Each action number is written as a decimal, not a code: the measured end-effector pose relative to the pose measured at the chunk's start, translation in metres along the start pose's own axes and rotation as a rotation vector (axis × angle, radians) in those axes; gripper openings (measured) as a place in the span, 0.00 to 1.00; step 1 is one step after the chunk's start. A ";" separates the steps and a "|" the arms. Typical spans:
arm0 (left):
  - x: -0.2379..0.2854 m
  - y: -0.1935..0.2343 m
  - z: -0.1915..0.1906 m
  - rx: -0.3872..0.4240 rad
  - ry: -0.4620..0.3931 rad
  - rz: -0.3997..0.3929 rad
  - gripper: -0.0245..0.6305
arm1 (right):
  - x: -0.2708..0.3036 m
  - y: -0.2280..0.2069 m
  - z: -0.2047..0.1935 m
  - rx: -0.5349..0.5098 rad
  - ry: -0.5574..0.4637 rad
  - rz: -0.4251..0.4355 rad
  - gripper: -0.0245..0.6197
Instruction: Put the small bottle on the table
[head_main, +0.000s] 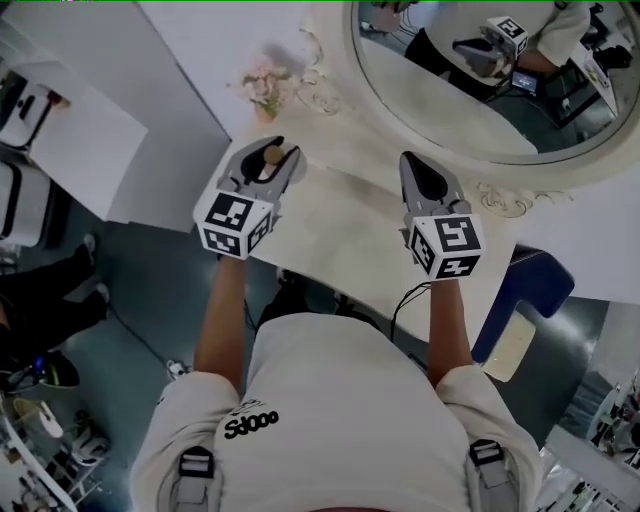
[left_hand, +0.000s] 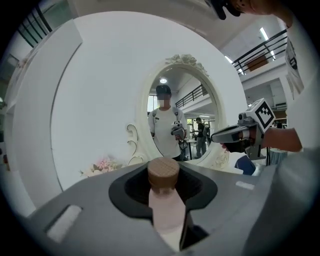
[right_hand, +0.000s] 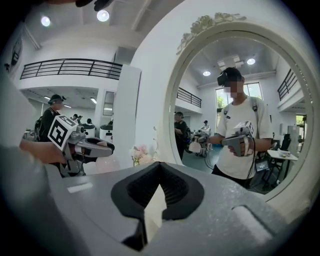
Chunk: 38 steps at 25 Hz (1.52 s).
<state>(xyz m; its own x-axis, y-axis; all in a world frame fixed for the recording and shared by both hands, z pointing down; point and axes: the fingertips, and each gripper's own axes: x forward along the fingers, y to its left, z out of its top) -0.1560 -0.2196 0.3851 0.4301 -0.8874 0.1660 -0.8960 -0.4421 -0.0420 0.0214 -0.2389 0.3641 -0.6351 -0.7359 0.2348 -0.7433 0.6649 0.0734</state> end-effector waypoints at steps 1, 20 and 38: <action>0.008 0.005 -0.002 0.003 0.005 -0.017 0.25 | 0.004 -0.003 0.000 0.006 0.004 -0.020 0.04; 0.127 0.020 -0.050 0.052 0.105 -0.235 0.25 | 0.044 -0.038 -0.007 0.069 0.072 -0.194 0.04; 0.194 0.023 -0.124 0.066 0.173 -0.202 0.25 | 0.029 -0.056 -0.047 0.110 0.151 -0.249 0.04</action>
<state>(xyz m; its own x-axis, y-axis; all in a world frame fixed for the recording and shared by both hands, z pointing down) -0.1066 -0.3859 0.5382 0.5692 -0.7472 0.3430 -0.7823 -0.6206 -0.0537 0.0544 -0.2916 0.4121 -0.3983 -0.8417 0.3646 -0.8956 0.4427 0.0434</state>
